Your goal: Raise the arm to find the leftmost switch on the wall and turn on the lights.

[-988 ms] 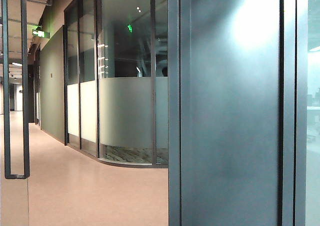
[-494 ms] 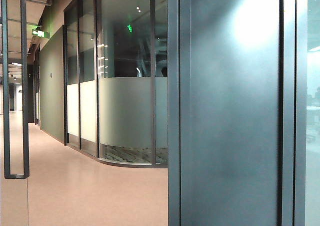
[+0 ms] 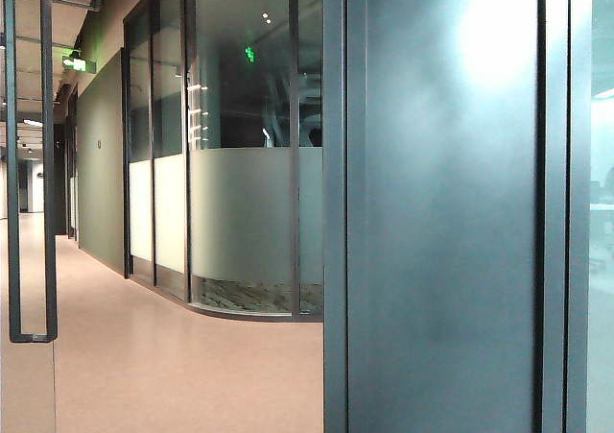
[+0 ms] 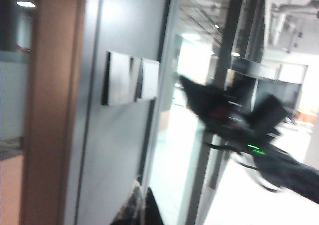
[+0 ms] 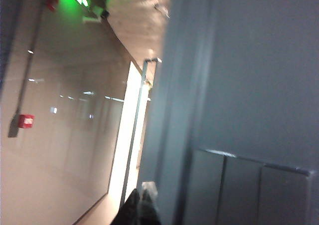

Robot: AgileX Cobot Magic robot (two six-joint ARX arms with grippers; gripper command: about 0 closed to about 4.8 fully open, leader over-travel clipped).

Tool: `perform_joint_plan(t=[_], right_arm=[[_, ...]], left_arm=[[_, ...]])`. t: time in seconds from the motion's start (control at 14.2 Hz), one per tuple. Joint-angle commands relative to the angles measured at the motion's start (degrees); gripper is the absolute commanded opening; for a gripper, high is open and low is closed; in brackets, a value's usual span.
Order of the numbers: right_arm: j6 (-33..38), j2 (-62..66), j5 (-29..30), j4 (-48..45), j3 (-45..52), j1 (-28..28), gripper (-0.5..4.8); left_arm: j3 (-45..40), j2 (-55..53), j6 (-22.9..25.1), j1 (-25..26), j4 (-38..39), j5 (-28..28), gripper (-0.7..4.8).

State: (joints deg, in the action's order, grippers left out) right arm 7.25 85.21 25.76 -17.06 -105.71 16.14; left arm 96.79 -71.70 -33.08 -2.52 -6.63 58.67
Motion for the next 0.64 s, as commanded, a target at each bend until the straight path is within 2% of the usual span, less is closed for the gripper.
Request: perform_joint_plan(t=[0.07,0.64], right_arm=[[0.1,6.1,-0.3,1.8,-5.9,0.2,-0.01],[0.0,11.3,-2.6,1.9,-6.8,0.8,-0.01]], left_arm=[[0.3,0.2,-0.2,0.1,-0.7,0.6,-0.05],[0.3,0.2,-0.3,0.1,-0.7,0.7,-0.05]])
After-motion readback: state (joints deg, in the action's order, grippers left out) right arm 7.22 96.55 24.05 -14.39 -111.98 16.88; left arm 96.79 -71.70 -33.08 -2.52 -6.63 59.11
